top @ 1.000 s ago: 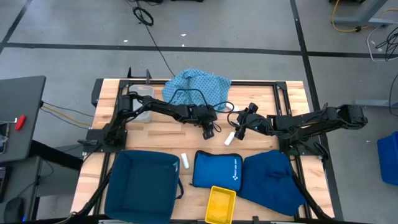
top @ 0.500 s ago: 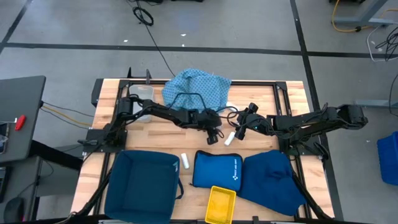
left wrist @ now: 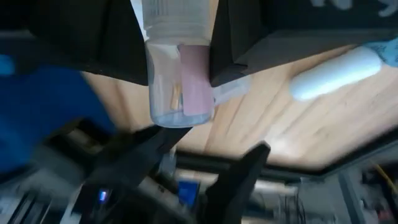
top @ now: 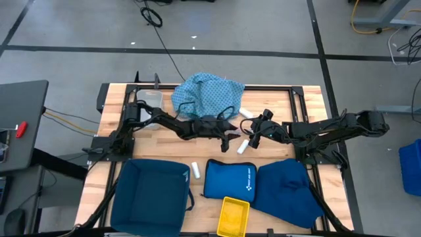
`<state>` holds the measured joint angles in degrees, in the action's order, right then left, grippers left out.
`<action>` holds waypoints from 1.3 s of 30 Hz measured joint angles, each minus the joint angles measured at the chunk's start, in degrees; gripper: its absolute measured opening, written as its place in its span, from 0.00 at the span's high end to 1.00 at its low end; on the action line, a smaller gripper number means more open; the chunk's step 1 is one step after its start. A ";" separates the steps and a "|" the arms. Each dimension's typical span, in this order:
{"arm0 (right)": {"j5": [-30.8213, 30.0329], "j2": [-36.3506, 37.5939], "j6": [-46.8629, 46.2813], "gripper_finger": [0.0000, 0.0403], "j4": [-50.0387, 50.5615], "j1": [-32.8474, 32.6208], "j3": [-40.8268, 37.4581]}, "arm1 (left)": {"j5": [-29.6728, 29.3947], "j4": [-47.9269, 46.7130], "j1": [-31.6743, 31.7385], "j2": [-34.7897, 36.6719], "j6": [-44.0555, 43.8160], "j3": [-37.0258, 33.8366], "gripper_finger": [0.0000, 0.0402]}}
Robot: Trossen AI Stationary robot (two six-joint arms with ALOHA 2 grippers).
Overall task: Pick & place medical supplies in basket/bin
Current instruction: Put the left transparent pill bottle into the gray bin
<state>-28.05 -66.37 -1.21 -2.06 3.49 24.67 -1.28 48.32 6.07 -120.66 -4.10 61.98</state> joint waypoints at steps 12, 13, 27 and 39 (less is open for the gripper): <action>-0.02 0.00 0.00 0.33 -0.30 0.00 0.00 | -3.01 31.28 0.26 4.39 1.58 -18.98 0.64; -0.02 0.00 0.00 0.33 -0.34 0.00 0.00 | -3.07 31.61 0.26 5.48 2.19 -19.91 0.64; -0.04 0.00 -1.84 0.33 -0.73 0.02 0.00 | -12.99 25.03 0.27 23.74 9.18 -31.29 0.64; -0.04 0.00 -2.62 0.33 -0.71 0.02 0.00 | -48.40 13.93 -0.05 39.60 7.81 -41.46 0.64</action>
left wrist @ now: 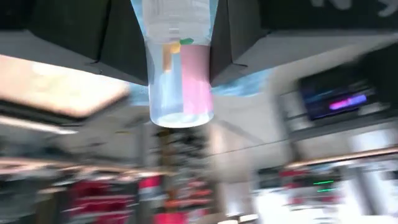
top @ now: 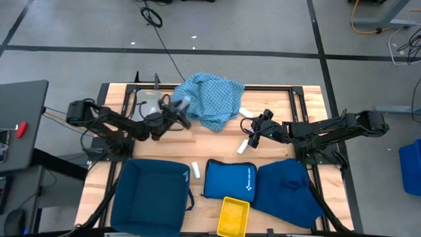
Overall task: Pick & place medical supplies in basket/bin
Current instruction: Put the left transparent pill bottle into the gray bin
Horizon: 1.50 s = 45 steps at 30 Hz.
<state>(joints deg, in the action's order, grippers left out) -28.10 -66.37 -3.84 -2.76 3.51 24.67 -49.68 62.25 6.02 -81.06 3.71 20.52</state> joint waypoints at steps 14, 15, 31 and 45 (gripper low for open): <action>-0.02 0.00 -0.29 0.33 0.05 0.00 0.00 | -25.78 -22.28 -1.18 13.54 2.88 -0.64 0.64; -0.02 0.00 -0.29 0.33 0.04 0.00 0.00 | -25.88 -23.78 -1.18 14.33 2.23 -0.64 0.64; -0.02 0.00 -0.37 0.33 0.65 0.00 0.00 | -9.72 -62.14 11.95 22.47 -36.82 -0.62 0.64; -0.02 0.00 -0.35 0.33 0.74 0.00 0.00 | 9.34 -70.18 22.31 22.52 -42.07 -0.62 0.64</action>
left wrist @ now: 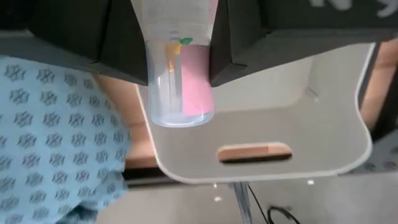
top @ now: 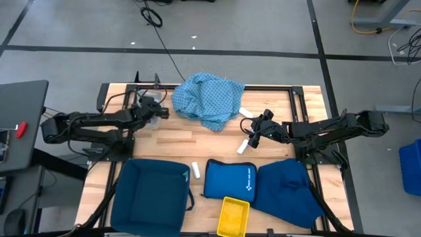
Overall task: Pick & place medical supplies in basket/bin
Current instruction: Put the left transparent pill bottle into the gray bin, then put the transparent pill bottle into the gray bin
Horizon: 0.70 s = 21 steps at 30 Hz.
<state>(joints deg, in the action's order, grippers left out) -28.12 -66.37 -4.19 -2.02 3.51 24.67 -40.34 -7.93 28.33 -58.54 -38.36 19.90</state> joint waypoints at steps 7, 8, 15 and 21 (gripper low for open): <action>0.00 0.00 0.00 0.33 0.11 0.00 0.00 | 3.52 -2.66 1.87 0.00 -0.42 0.00 0.64; 0.00 0.00 0.00 0.33 0.11 -0.02 0.00 | 3.62 -2.68 1.85 0.00 -0.42 0.00 0.63; 0.00 0.00 0.00 0.33 0.11 -0.01 0.00 | 4.77 -2.61 1.84 0.00 1.13 0.00 0.48; 0.00 0.00 0.00 0.33 0.11 0.00 0.00 | 3.05 -2.61 1.83 0.00 4.20 0.00 0.45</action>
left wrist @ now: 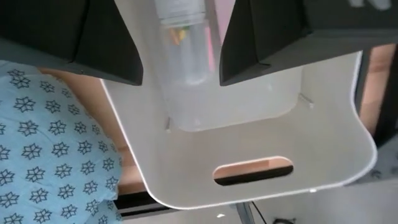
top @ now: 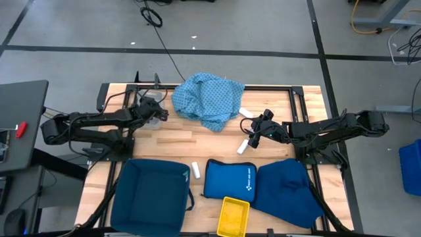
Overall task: Pick & place medical supplies in basket/bin
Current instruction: Put the transparent pill bottle into the gray bin
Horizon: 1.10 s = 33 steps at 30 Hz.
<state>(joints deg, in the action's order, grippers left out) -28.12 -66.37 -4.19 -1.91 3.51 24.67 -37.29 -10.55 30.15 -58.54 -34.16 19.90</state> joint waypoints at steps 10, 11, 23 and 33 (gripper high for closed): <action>0.00 0.00 -0.04 0.33 0.00 0.00 0.00 | -1.25 7.26 -0.26 3.27 8.18 0.13 0.46; 0.02 0.00 -0.27 0.33 0.00 0.00 0.00 | -0.72 9.09 -0.51 4.13 9.55 0.13 0.46; 9.89 -0.02 -7.54 0.33 9.89 4.95 0.00 | 32.21 39.37 -5.19 7.89 27.61 0.22 0.47; 15.30 -0.02 -12.07 0.33 21.54 7.37 1.77 | 47.27 51.79 -7.05 -2.26 33.38 0.22 0.47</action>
<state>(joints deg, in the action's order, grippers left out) -12.82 -66.39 -16.25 19.63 10.87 26.44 9.98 41.24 23.10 -60.81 -0.78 20.12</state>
